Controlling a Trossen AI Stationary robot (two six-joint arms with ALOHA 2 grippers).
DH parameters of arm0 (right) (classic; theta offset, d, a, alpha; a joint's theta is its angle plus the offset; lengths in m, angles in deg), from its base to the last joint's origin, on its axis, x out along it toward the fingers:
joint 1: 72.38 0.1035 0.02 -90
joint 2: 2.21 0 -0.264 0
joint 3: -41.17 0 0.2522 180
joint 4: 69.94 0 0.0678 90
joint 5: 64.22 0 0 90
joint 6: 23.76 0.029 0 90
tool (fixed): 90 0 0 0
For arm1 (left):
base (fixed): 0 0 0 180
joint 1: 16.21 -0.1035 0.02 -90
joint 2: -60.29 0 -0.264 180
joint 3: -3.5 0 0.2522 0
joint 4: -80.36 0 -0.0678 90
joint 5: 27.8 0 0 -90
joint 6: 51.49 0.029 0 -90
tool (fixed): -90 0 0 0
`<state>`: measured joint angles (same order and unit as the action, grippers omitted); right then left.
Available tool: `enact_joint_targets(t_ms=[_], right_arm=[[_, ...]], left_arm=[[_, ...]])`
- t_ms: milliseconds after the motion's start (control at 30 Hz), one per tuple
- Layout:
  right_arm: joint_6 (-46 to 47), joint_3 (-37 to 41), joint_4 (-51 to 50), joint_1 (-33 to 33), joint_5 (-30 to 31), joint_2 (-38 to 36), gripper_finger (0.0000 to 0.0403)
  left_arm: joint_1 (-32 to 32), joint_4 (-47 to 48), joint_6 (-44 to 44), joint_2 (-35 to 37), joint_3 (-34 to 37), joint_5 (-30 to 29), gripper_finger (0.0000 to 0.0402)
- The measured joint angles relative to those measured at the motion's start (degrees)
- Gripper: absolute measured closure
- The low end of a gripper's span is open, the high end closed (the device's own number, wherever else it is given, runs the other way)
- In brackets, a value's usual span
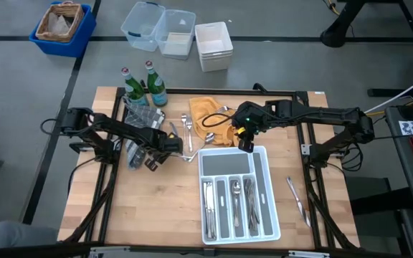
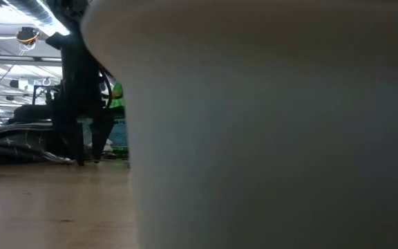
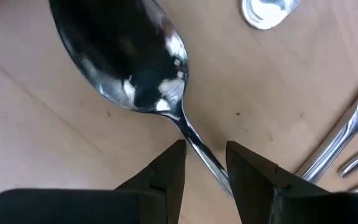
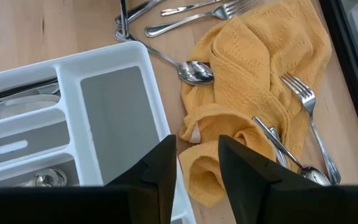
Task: Sort silverware
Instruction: Put the spoon into the silverware tray
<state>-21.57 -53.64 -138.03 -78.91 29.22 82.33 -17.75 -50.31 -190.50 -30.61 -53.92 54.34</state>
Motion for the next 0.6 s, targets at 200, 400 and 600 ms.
enact_joint_targets(t_ms=[200, 400, 600], right_arm=[[0.0, 0.0, -0.02, 0.0, 0.0, 0.0, 0.0281], [-1.2, 0.0, -1.18, 0.0, 0.0, -0.06, 0.0281], [-1.2, 0.02, -3.67, 0.01, 0.0, -0.68, 0.0281]], left_arm=[[0.46, -0.11, 7.43, -0.63, 0.01, -0.22, 0.0293], [0.46, 0.04, 7.92, -0.71, 0.09, 0.08, 0.0323], [0.48, 0.39, 10.22, -0.76, 0.17, 0.29, 0.0391]])
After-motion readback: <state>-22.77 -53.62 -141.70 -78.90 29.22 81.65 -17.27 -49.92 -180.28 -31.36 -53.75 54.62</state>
